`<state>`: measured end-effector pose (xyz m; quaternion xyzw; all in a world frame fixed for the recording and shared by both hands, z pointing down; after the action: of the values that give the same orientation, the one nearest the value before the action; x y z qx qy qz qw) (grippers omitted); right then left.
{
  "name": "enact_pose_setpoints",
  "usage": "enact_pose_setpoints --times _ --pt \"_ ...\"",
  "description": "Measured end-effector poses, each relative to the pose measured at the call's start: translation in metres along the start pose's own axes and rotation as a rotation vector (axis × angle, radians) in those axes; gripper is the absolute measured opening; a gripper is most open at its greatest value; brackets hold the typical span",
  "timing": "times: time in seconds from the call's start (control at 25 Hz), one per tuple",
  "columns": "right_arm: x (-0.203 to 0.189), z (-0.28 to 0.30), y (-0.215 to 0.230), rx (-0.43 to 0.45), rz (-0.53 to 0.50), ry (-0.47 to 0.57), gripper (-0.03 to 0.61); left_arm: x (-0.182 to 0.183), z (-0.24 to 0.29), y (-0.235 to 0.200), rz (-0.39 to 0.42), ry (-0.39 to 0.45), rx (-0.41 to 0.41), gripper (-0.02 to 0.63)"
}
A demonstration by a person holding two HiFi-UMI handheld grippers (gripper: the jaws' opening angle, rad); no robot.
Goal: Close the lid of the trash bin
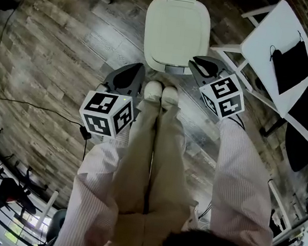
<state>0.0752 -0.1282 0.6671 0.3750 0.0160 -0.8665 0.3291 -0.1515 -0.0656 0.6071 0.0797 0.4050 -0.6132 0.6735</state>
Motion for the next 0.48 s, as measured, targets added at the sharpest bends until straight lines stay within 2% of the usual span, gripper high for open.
enact_pose_setpoints --times 0.08,0.48 --pt "-0.004 0.006 -0.001 -0.021 -0.009 -0.008 0.01 -0.003 0.004 -0.003 0.004 -0.004 -0.004 -0.008" --pt "-0.023 0.027 -0.003 -0.074 0.003 -0.051 0.005 -0.017 0.024 -0.012 0.0 -0.026 -0.016 -0.008"
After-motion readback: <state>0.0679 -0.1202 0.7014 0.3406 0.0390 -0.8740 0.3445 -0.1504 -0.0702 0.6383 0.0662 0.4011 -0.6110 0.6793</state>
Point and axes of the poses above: the fingertips, and each gripper's own axes: z forward along the fingers, y to its right, x out of its top, the point moved 9 cm from there along -z, backward along the fingers, and after that the axes turned 1 degree about z, right-handed, at the moved point
